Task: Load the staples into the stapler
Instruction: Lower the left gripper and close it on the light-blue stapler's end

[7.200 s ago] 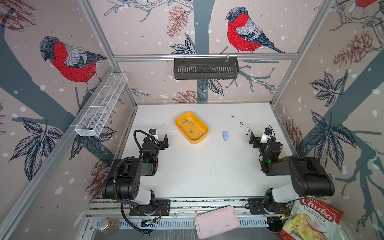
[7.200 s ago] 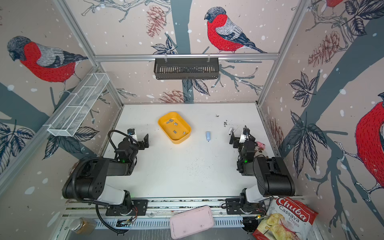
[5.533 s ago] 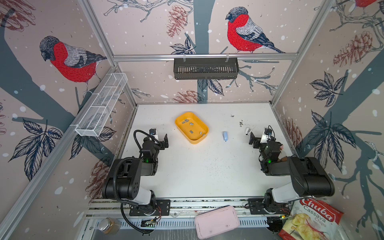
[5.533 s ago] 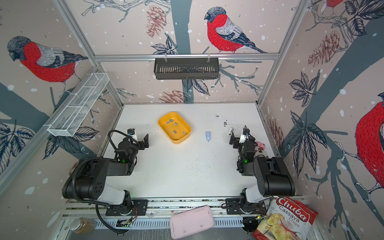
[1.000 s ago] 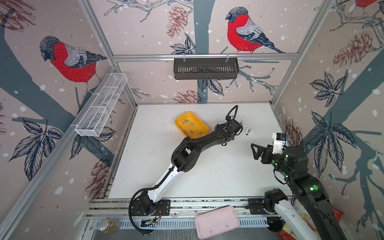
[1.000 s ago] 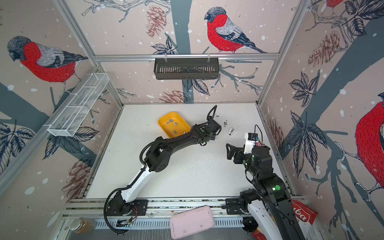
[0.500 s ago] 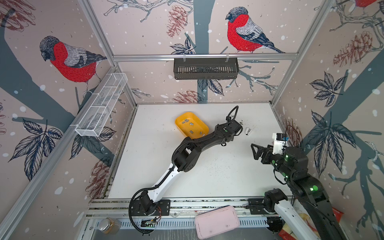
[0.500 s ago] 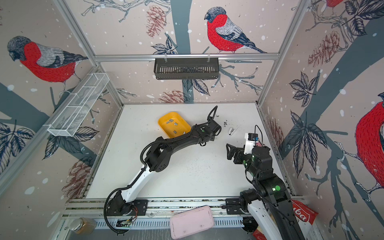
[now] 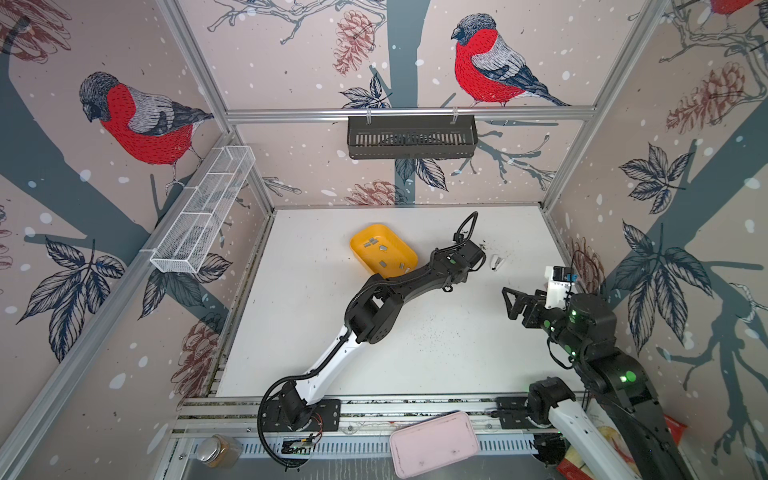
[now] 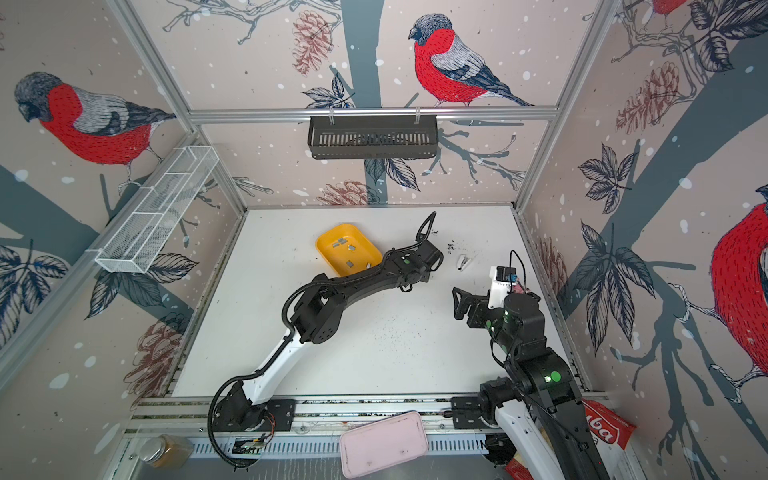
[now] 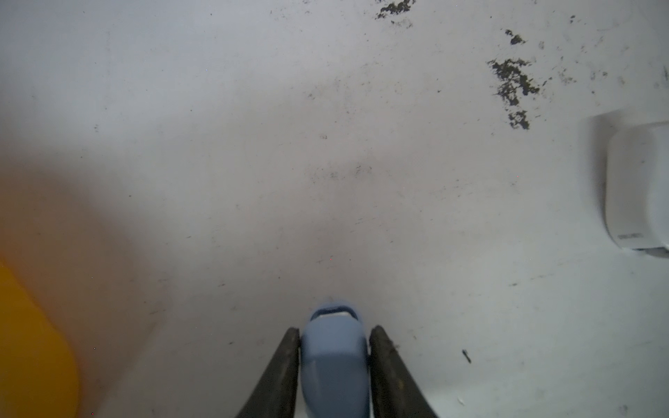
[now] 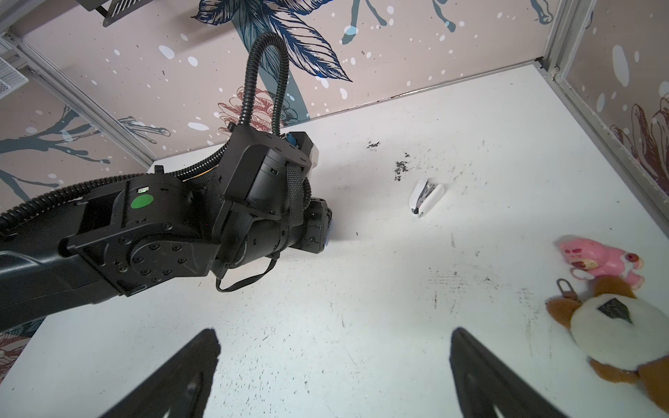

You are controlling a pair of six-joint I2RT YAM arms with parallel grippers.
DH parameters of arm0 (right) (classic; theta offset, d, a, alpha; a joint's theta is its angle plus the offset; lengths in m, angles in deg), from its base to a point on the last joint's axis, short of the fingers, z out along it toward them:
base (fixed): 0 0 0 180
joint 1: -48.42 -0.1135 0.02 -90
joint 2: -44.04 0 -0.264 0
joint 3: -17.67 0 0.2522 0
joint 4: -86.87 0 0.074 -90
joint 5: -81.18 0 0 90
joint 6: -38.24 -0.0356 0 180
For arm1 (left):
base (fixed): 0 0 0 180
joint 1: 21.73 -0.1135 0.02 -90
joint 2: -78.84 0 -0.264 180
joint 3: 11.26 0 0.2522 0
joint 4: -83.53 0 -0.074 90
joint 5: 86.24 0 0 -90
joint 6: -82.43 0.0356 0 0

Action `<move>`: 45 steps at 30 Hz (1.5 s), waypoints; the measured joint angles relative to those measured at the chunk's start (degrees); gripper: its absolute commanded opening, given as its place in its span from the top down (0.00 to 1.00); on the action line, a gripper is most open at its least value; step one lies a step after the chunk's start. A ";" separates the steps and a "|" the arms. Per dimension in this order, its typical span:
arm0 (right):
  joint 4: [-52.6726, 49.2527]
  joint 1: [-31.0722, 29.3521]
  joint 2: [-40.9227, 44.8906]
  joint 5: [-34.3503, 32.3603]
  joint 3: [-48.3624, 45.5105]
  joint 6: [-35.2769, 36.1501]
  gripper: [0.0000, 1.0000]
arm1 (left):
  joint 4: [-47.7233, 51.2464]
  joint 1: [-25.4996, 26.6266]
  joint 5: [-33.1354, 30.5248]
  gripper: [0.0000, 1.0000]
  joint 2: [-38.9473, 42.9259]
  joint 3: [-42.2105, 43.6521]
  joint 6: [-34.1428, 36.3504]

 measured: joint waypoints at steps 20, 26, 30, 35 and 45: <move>0.00 -0.02 0.20 0.00 -0.02 0.00 0.00 | 0.26 -0.26 0.17 0.65 -0.87 -0.61 0.39; 0.02 0.00 0.20 0.00 -0.11 0.00 0.00 | 0.26 -0.26 0.24 0.71 -0.87 -0.68 0.39; 0.04 0.00 0.22 0.00 -0.17 0.00 0.00 | 0.26 -0.26 0.24 0.75 -0.85 -0.68 0.42; 0.13 0.00 0.20 0.00 -0.22 0.00 0.00 | 1.60 -0.22 1.79 0.78 0.35 -0.46 0.37; 0.83 0.02 -2.58 0.79 1.27 -0.59 0.00 | -4.85 0.55 6.91 0.78 19.52 25.73 2.12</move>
